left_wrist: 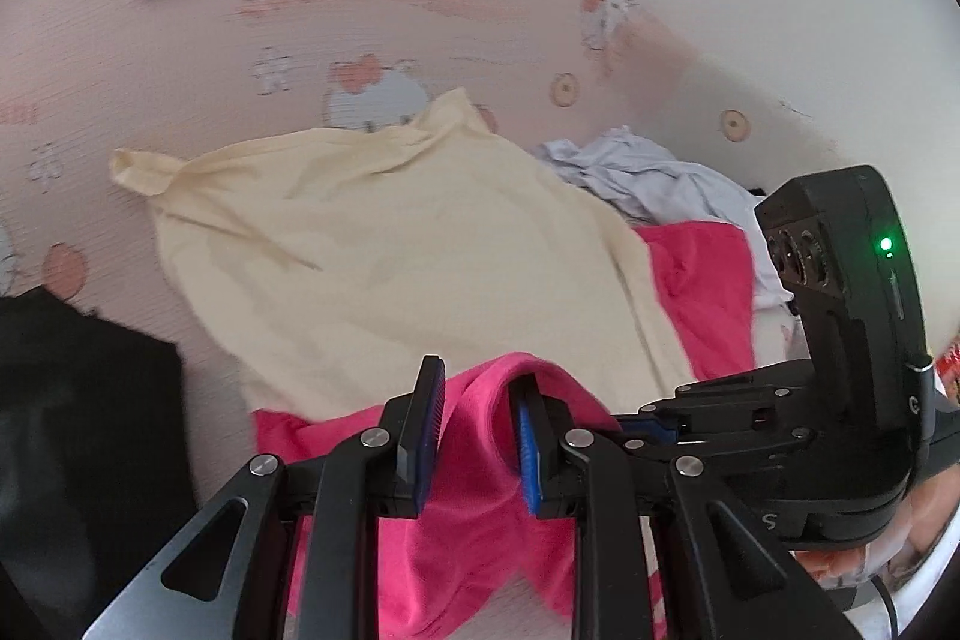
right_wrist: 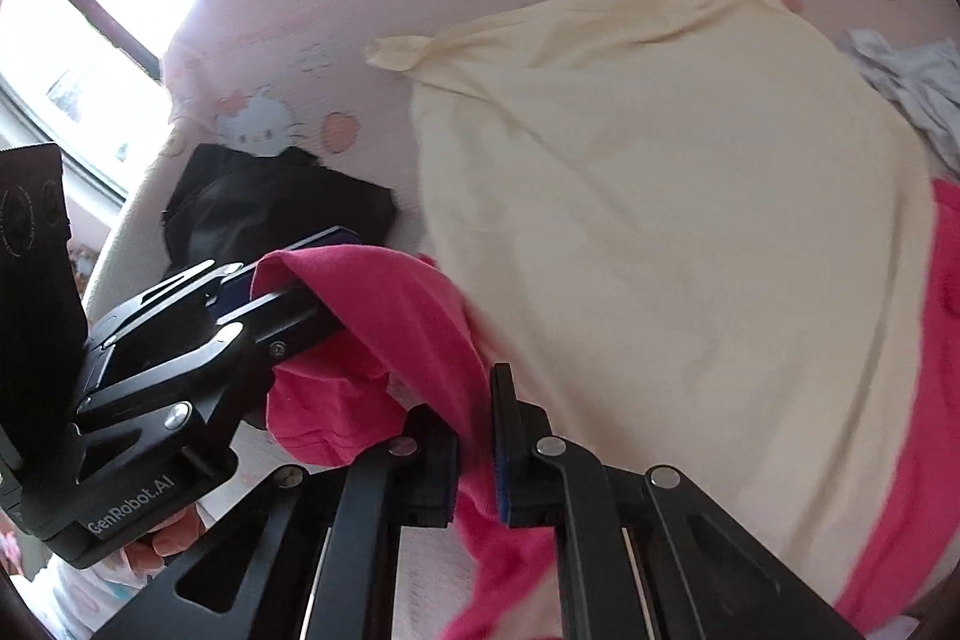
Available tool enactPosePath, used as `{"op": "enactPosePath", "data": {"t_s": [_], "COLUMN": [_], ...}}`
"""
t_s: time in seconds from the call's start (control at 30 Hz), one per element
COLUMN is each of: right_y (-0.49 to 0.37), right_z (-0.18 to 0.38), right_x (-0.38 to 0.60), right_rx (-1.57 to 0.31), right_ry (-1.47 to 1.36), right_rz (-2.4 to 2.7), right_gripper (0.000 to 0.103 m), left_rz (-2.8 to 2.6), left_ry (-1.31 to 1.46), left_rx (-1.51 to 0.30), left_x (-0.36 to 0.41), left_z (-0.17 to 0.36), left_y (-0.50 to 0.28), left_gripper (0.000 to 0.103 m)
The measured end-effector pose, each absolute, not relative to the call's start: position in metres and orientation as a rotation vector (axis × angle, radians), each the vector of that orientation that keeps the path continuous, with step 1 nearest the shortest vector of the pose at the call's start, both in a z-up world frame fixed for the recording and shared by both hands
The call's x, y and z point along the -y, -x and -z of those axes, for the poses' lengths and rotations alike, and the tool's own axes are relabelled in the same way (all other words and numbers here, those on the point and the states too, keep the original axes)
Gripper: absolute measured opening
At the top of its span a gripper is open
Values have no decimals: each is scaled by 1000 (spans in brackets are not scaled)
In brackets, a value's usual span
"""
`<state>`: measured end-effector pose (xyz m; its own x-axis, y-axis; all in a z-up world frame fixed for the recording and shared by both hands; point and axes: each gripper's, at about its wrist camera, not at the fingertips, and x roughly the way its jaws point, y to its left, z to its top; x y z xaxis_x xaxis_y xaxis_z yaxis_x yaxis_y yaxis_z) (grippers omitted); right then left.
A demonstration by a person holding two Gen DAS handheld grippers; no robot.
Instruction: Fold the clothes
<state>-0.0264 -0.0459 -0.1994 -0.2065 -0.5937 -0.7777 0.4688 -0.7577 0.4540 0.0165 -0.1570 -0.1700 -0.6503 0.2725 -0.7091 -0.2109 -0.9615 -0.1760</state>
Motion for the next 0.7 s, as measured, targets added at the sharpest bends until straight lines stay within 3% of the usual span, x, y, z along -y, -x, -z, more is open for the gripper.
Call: {"op": "enactPosePath", "data": {"t_s": [0.17,0.6,0.67,0.7], "right_y": [25,22,21,21], "right_z": [215,249,242,238], "right_x": [31,2,6,7], "right_rx": [172,171,98,62], "right_ry": [-1430,-1545,-1533,-1528], "right_rz": [2017,2021,2048,2062], "right_gripper": [7,7,19,40], "left_rz": [-2583,-2471,-2471,-2484], "left_ry": [1177,1404,1441,1448], "left_rx": [85,306,331,336], "left_x": [132,137,141,144], "left_z": [183,206,203,200], "left_y": [-8,6,3,1], "left_gripper": [19,22,30,35]}}
